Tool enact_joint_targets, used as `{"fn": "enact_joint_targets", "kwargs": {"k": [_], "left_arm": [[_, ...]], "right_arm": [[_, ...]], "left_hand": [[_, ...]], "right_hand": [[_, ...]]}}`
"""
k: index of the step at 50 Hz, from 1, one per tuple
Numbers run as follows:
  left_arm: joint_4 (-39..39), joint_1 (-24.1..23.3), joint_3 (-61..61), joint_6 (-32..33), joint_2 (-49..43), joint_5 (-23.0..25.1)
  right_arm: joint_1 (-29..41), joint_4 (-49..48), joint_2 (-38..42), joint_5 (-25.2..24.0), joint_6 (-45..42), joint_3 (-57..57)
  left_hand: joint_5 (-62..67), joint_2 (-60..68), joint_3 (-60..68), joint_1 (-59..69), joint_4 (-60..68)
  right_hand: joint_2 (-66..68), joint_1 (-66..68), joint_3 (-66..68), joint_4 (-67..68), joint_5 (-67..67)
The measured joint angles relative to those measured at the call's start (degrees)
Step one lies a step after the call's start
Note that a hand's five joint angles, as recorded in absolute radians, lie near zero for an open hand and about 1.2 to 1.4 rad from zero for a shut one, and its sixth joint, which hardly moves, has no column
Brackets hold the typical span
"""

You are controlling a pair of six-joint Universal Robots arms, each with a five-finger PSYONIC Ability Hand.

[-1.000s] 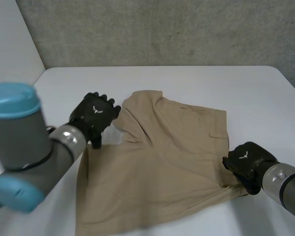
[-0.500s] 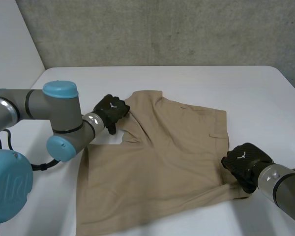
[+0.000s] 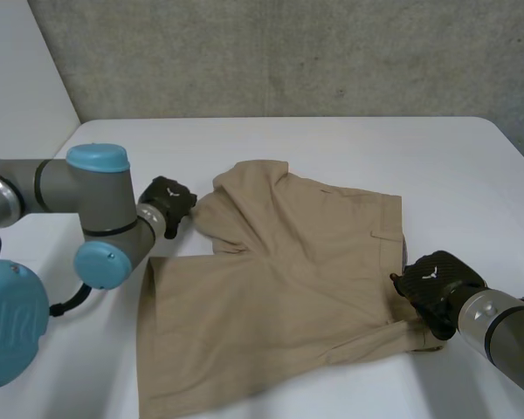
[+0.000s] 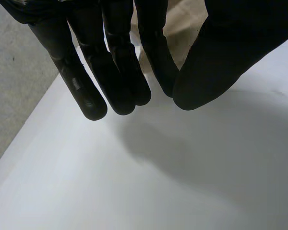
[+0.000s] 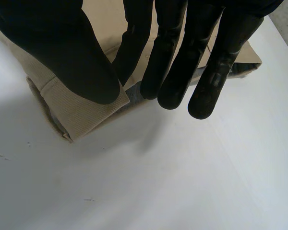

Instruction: Fold the shorts.

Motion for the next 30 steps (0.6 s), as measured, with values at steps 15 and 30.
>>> {"fn": "enact_joint_targets", "kwargs": {"k": [15,30], "left_arm": [[6.88,-2.67,-7.82,-0.12,8.22,0.22],[4.75,-2.31,0.89,-0.8,0.19,4.83]], "right_arm": [[0.2,-0.02,0.0,0.05,0.0,0.25],[-0.12,-0.36,-0.21,-0.05,0.0,0.97]], "left_hand": [[-32.25,-34.37,-33.83,-31.71,-34.42],[-38.24,-40.24,-39.43,-37.3,-40.47]], "right_hand": [[0.0,-0.05,0.0,0.0,0.01],[0.0,-0.05,0.0,0.0,0.0]]}}
